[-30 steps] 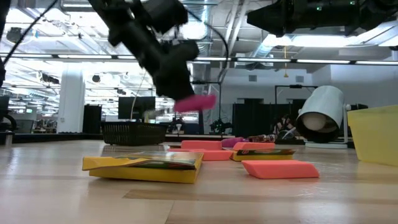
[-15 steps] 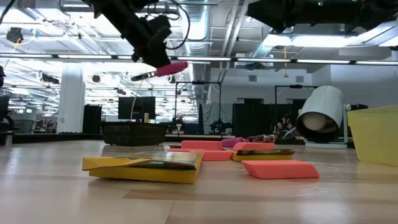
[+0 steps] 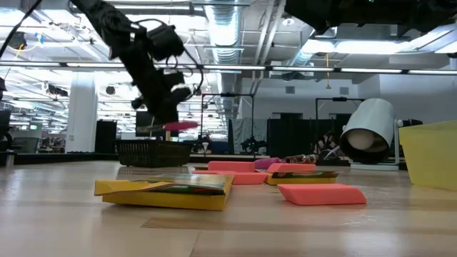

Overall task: Pick & Place School Supplies
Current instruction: Put the pink hole puncher into the top black basket

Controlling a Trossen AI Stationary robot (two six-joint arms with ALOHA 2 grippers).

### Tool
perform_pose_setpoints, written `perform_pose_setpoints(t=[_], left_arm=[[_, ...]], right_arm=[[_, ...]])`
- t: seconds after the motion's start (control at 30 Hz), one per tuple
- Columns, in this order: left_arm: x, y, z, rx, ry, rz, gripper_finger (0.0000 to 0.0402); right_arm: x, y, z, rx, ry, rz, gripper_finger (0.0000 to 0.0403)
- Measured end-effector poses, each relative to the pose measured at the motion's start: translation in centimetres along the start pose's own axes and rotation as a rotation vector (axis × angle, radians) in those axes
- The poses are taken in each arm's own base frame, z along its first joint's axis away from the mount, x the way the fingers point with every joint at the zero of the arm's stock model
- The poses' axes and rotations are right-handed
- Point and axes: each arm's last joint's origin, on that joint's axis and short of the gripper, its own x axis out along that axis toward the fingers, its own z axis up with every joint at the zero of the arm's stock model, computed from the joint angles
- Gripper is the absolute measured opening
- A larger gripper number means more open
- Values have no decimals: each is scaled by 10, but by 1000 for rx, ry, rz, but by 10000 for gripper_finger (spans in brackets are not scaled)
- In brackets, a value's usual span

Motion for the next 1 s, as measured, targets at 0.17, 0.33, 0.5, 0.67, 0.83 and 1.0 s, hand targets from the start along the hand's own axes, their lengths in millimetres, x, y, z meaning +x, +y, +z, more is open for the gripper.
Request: perform_pose_setpoints(t=[0.17,0.33,0.5,0.67,0.83,1.0], left_arm=[[12,2,-17,-28,36,28,33],[17,8,-22,-60,22,45,33],[18,12,-24,-82,23,53,33],[19,12,-26,-82,29,49,33],[19,12,-26,-85,32,37,57],[19,11,-26,-86,30,27,121]], right_arm=[[0,0,0,0,0,-1,144],[0,0,0,0,0,-1,146],[0,1,0,1,0,4,142],[0,1,0,1,-1,6,142],[0,1,0,1,-1,6,146],[0,1,0,1,-1,5,149]])
